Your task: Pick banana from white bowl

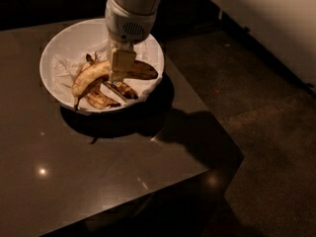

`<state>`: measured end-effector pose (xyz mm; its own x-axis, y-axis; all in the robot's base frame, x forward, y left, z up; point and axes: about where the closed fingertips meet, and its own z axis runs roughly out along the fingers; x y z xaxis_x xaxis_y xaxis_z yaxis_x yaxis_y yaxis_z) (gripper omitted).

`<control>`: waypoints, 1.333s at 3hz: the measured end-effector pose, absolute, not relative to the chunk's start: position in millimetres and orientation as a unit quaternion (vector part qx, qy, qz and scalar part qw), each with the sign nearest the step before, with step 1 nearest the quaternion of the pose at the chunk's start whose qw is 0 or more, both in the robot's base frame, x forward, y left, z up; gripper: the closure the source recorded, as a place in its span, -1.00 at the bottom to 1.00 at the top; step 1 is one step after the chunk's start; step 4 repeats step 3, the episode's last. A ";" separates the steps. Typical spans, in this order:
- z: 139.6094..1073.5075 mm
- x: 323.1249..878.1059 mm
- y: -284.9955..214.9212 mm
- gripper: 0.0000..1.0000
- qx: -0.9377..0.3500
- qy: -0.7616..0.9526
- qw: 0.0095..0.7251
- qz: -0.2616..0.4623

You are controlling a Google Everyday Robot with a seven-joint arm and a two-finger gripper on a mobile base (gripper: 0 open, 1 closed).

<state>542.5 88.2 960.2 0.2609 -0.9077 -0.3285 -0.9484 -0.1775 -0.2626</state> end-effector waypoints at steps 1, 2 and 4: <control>976.6 508.0 84.9 1.00 -0.773 0.593 0.224 0.026; 985.2 472.6 79.3 1.00 -0.779 0.577 0.244 0.018; 984.3 443.1 70.9 1.00 -0.779 0.567 0.268 0.018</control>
Offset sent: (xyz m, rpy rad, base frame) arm -0.1152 -0.0202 0.0258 0.0507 -0.1380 0.0754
